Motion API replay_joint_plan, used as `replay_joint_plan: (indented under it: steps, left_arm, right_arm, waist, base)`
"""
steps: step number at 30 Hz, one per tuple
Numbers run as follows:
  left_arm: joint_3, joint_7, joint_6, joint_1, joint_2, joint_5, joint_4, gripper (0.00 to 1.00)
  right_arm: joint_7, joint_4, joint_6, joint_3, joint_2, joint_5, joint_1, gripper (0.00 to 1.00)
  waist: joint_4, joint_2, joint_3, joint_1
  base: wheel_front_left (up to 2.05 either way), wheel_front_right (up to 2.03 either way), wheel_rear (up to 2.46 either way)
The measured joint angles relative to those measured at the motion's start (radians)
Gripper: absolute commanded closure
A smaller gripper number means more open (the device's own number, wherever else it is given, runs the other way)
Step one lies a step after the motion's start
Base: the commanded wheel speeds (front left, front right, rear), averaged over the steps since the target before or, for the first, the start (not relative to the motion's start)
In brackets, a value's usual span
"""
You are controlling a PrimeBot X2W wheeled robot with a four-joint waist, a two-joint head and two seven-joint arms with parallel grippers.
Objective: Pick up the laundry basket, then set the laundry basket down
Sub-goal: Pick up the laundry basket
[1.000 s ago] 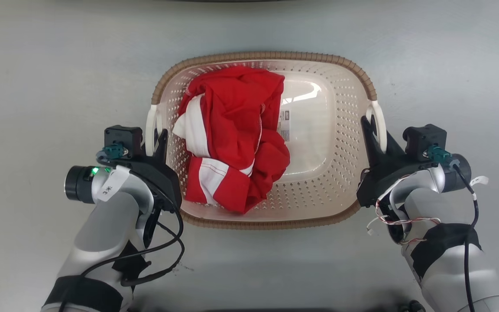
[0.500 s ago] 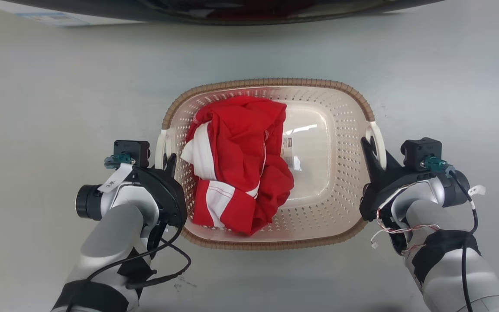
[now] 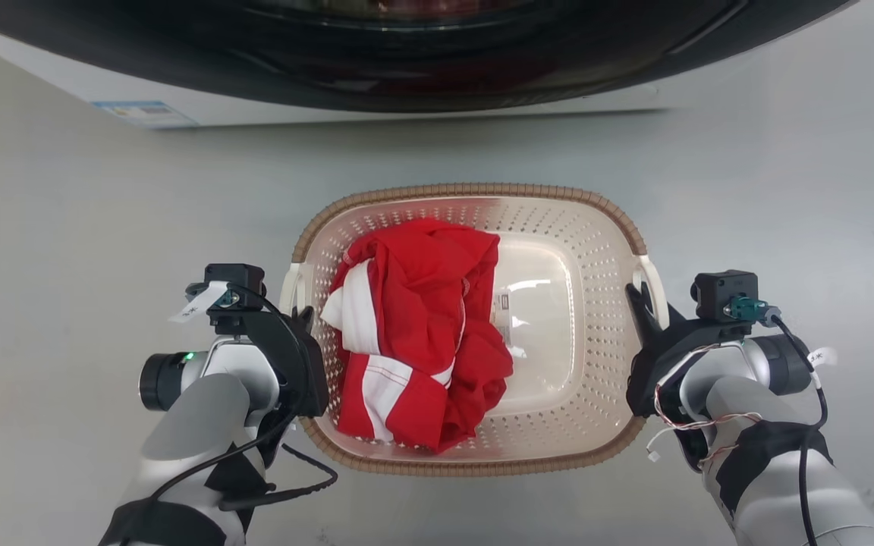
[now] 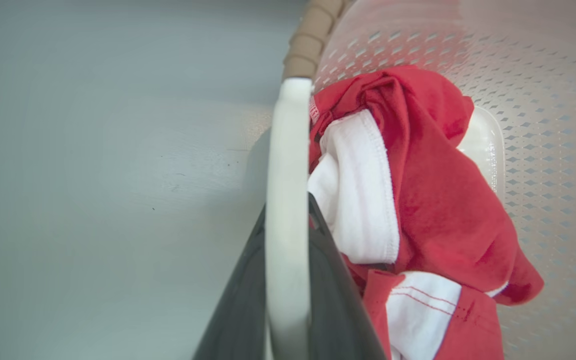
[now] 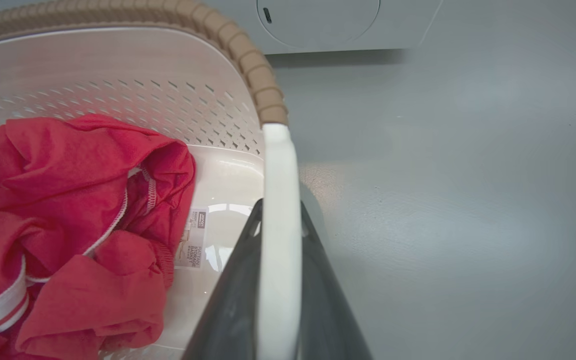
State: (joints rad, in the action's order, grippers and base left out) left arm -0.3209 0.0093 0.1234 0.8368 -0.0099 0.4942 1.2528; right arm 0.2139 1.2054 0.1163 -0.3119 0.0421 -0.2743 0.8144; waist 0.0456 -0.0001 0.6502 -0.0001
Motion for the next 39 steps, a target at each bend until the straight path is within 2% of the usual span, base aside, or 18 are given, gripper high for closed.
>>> replay_joint_plan:
  steps: [12, 26, 39]
  left_arm:
    - [0.007, 0.092, 0.009, -0.048, -0.005, 0.053, 0.018, 1.0]
    - [-0.022, 0.21, 0.009, -0.135, -0.006, 0.116, 0.027, 1.0]
    - [-0.047, 0.289, 0.009, -0.216, -0.005, 0.172, 0.03, 1.0]
  right_arm:
    - [-0.049, 0.047, 0.009, -0.005, -0.012, -0.035, -0.045, 1.0]
    - [-0.141, 0.07, 0.016, -0.013, -0.02, -0.065, -0.123, 1.0]
    - [-0.217, 0.078, 0.021, -0.03, -0.024, -0.105, -0.2, 1.0]
  waist:
    - [0.0, 0.0, -0.142, 0.0001]
    - [-0.006, 0.0, -0.333, -0.0001]
    - [-0.013, 0.0, -0.467, 0.0]
  base:
    - [0.0, 0.0, 0.0]
    - [0.0, 0.0, 0.0]
    - [0.0, 0.0, 0.0]
